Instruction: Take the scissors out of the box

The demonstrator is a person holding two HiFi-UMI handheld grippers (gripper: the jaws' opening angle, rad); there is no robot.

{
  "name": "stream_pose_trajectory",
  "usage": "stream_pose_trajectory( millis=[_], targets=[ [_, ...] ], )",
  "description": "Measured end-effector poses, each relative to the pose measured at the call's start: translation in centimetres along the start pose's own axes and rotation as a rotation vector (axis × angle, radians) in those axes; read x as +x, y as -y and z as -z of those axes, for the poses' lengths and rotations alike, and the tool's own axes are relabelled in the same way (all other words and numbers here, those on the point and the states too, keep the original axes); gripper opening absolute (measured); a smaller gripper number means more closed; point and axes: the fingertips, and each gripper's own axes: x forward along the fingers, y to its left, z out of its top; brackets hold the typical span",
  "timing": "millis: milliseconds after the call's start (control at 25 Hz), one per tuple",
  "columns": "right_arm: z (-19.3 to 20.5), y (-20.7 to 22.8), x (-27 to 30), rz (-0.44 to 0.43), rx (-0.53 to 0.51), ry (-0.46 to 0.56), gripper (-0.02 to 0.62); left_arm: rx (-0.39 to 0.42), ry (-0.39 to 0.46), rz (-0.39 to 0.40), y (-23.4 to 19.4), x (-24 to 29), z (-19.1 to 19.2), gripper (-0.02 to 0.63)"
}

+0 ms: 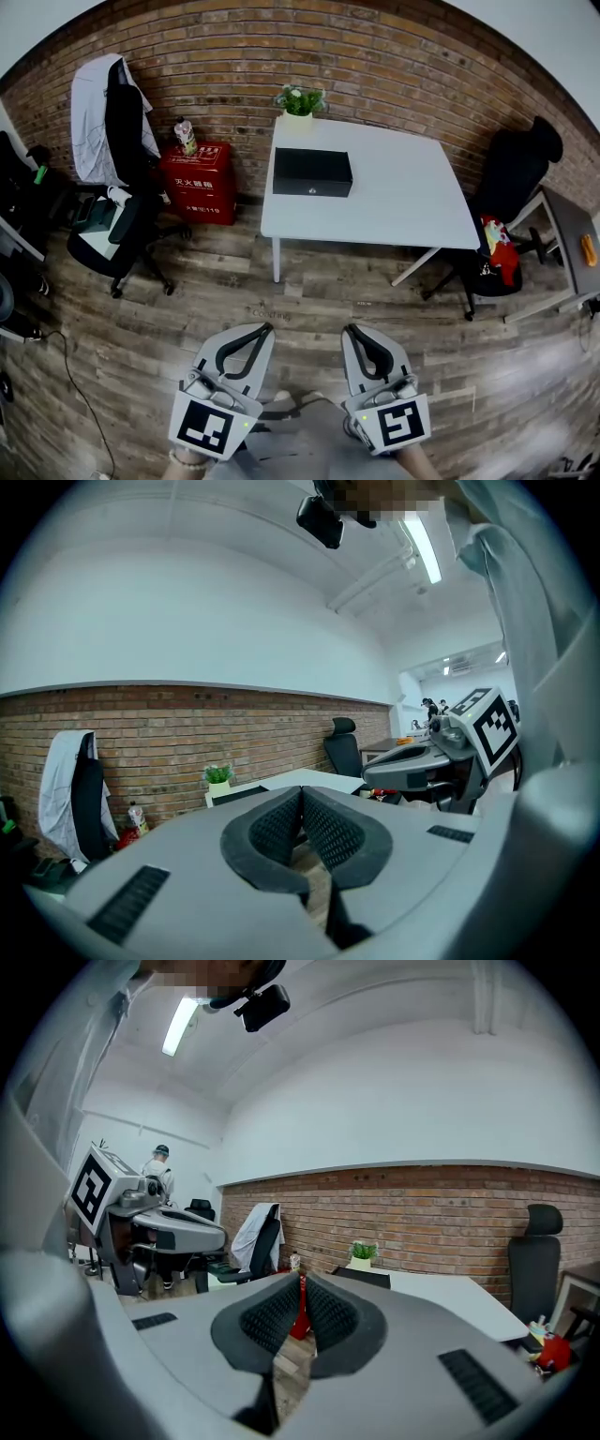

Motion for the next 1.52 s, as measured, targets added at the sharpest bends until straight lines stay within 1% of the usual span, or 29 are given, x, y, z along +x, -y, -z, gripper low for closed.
stream_pose_trajectory(
  millis=[160, 280, 360, 480, 640, 840, 1000, 1120, 1200, 1360, 1520],
  targets=[
    [-0.2, -0.6, -0.2, 0.027, 0.001, 0.013, 0.046, -0.002, 0.013, 0.011, -0.3, -0.7, 0.1, 0.014],
    [-0.1, -1.0, -0.6, 0.043, -0.008, 0.007, 0.046, -0.021, 0.026, 0.012, -0.2, -1.2, -0.1, 0.014],
    [-0.4, -1.2, -0.9, 0.052, -0.015, 0.025, 0.046, -0.009, 0.033, 0.020, -0.1, -1.3, -0.3, 0.014],
    [-0.7, -1.5, -1.1, 0.045, -0.037, 0.026, 0.046, 0.022, 0.041, 0.029, -0.1, -1.5, -0.6, 0.014],
    [-0.9, -1.3, -0.9, 0.047, -0.042, 0.031, 0.047, 0.008, 0.046, 0.017, -0.3, -1.3, -0.6, 0.014],
    [-0.6, -0.5, 0.2, 0.051, -0.057, 0.017, 0.046, 0.032, 0.029, 0.031, -0.4, -0.4, -0.4, 0.014],
    [-1.0, 0.4, 1.6, 0.053, -0.053, 0.037, 0.046, 0.027, 0.021, 0.023, -1.3, 0.7, -0.1, 0.014],
    [-0.6, 1.2, 2.5, 0.049, -0.052, 0.029, 0.046, 0.010, 0.022, 0.011, -2.0, 1.9, 0.2, 0.014],
    [-0.4, 1.9, 3.2, 0.045, -0.052, 0.024, 0.046, 0.015, 0.022, 0.009, -2.3, 2.7, 0.2, 0.014],
    [-0.6, 3.4, 5.1, 0.033, -0.059, 0.031, 0.046, 0.023, 0.015, 0.002, -3.4, 4.8, 0.2, 0.014],
    [-0.9, 5.2, 7.5, 0.015, -0.063, 0.029, 0.046, 0.005, 0.011, -0.016, -5.0, 7.3, 0.0, 0.014]
  ],
)
